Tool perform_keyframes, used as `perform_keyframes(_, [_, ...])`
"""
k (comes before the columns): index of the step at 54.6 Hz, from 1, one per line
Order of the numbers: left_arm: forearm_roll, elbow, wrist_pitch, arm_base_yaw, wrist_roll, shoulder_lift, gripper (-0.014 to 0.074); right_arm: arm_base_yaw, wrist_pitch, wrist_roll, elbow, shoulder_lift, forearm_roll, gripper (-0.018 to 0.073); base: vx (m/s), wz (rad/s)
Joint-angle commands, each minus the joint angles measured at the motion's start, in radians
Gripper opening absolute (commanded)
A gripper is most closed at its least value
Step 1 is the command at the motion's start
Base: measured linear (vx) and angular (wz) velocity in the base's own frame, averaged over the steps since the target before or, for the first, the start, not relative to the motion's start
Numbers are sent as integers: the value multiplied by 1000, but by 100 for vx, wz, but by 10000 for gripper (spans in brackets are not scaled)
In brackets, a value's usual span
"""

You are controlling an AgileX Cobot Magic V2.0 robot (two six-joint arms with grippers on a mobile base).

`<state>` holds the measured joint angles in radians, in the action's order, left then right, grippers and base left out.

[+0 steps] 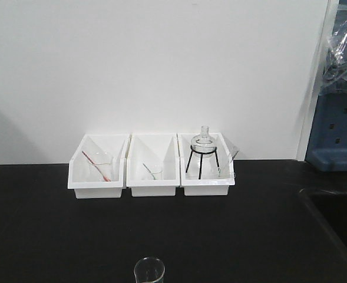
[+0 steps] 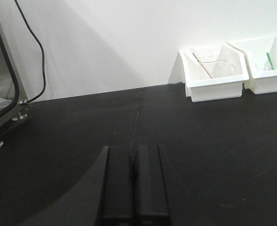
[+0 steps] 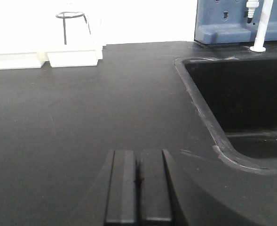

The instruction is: Pick beaker and place in left cabinet

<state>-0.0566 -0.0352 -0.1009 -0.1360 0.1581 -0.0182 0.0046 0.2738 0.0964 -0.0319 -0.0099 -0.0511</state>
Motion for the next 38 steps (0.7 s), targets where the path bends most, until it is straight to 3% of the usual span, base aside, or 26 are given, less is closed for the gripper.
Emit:
perform_keyframes(1, [-5,17,82,0,-2,-12,-6,-5,-80,-2,-2,-14,-3,-8,0,0])
perform_keyframes(38, [-5,17,82,0,-2,-12,-6,-5,-81,-2,-2,-14,-3,-8,0,0])
